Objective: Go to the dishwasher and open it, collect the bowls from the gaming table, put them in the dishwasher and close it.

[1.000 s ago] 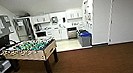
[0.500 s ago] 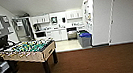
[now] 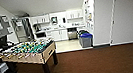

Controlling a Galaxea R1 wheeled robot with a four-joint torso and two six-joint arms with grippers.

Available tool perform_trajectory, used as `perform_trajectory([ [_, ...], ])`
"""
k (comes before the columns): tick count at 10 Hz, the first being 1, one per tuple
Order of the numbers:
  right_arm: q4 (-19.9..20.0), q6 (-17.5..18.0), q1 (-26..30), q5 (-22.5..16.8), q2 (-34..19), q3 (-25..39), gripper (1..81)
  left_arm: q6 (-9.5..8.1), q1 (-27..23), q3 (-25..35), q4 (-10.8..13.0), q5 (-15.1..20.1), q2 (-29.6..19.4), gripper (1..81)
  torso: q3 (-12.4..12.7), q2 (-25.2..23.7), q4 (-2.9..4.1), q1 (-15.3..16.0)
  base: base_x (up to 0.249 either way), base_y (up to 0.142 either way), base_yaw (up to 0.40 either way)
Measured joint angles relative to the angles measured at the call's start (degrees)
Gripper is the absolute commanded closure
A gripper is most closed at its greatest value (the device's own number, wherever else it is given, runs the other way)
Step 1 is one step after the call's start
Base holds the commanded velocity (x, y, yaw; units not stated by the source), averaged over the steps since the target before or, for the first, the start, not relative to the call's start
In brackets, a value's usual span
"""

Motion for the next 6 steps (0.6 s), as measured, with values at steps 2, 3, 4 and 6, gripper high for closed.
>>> perform_trajectory([
  [2,-0.02,0.00,-0.18,-0.16,0.00,0.00,81.1,0.00,0.40,0.00,0.00,0.29,0.00,81.1,0.00,0.00,0.00,-0.02,0.143,0.000,0.000],
  [3,0.00,0.00,-0.33,-0.16,0.00,0.00,81.1,0.00,0.35,0.00,0.00,0.24,0.00,81.1,0.00,0.00,0.00,-0.03,0.153,-0.066,0.000],
  [4,0.00,0.02,-0.33,-0.17,0.06,0.02,81.1,0.00,0.35,-0.02,0.00,0.24,-0.02,81.1,0.00,0.00,0.00,-0.02,0.158,-0.069,0.000],
  [6,0.00,0.00,-0.18,-0.09,0.45,0.24,81.1,0.02,0.24,-0.02,0.02,0.22,-0.02,81.1,0.00,0.00,0.00,0.00,0.160,-0.069,0.000],
])
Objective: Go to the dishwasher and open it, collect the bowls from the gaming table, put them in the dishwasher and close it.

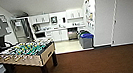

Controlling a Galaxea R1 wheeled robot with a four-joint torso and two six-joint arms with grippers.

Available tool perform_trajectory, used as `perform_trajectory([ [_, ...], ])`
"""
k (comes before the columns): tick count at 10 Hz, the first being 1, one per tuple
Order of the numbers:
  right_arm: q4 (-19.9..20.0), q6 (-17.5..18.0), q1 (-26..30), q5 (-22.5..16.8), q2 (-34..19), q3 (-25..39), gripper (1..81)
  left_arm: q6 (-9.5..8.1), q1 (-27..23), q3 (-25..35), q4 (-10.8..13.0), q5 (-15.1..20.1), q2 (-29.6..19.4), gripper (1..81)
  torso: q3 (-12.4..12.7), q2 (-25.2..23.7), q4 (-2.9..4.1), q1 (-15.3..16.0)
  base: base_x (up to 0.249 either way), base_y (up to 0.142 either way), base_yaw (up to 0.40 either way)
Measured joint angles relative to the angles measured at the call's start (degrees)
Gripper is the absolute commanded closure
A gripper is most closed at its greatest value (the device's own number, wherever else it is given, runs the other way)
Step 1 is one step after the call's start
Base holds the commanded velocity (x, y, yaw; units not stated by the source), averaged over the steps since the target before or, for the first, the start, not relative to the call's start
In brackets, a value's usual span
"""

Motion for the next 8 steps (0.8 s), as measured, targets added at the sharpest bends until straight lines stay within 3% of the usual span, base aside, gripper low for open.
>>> perform_trajectory([
  [5,0.00,0.00,0.00,-0.07,-0.28,-0.07,81.1,-0.02,-0.02,0.00,0.00,0.00,0.16,81.1,0.00,0.00,0.00,0.00,0.162,-0.070,0.000],
  [8,0.00,0.00,0.05,-0.07,-0.34,-0.10,81.1,-0.02,-0.05,0.02,0.00,-0.11,0.20,81.1,-0.02,0.00,0.00,0.05,0.162,0.000,0.000],
])
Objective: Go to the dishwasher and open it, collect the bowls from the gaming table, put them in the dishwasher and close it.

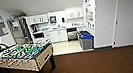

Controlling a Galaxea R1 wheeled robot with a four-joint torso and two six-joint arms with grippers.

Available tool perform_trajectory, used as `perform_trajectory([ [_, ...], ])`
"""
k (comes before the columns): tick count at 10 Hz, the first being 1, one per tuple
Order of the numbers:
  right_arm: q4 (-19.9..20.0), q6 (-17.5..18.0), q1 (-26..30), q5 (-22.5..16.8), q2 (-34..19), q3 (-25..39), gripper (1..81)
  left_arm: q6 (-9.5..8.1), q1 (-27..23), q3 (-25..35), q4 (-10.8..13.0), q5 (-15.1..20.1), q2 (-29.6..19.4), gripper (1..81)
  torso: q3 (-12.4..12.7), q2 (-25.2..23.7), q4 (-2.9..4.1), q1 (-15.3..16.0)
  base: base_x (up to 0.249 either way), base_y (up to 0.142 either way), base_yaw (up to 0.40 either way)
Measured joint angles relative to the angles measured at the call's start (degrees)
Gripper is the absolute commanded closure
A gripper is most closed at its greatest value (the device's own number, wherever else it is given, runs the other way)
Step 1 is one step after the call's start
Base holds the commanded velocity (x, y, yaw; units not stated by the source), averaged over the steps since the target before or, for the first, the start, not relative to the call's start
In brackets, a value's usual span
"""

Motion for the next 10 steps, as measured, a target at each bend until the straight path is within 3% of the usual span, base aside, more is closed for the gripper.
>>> perform_trajectory([
  [10,0.00,0.00,-0.20,-0.01,0.01,-0.04,81.1,0.00,0.02,0.00,0.00,0.00,-0.04,81.1,0.02,0.00,0.00,-0.02,0.165,0.000,0.000],
])
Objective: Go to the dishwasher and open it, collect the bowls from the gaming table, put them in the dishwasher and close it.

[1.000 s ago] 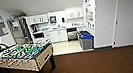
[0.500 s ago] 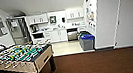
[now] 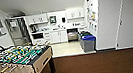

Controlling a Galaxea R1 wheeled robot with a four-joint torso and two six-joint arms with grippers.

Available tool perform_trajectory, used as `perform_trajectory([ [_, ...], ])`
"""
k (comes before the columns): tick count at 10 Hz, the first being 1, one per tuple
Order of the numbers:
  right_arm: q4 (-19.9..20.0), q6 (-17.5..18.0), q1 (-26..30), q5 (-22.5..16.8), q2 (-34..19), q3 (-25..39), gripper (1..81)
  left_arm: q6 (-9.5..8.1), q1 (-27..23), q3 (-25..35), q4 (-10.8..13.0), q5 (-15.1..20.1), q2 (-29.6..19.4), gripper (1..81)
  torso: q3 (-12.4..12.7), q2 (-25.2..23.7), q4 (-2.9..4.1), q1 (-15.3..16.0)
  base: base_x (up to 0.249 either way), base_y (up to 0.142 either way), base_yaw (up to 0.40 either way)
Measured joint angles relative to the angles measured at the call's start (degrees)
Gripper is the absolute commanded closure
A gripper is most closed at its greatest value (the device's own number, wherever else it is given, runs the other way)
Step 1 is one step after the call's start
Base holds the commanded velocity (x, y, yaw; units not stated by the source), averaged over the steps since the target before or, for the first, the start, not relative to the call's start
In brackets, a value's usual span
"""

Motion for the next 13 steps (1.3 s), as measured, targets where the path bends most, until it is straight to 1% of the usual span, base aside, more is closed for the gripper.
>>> perform_trajectory([
  [4,0.00,0.00,0.02,0.00,0.00,0.02,81.1,0.00,0.00,0.00,0.00,0.07,0.09,81.1,-0.02,0.02,0.00,0.00,0.190,0.000,0.000],
  [13,-0.05,-0.02,0.15,0.11,-0.22,0.33,81.1,0.00,0.00,-0.12,0.04,0.10,-0.09,81.1,-0.02,0.04,0.00,-0.02,0.191,-0.079,0.000],
])
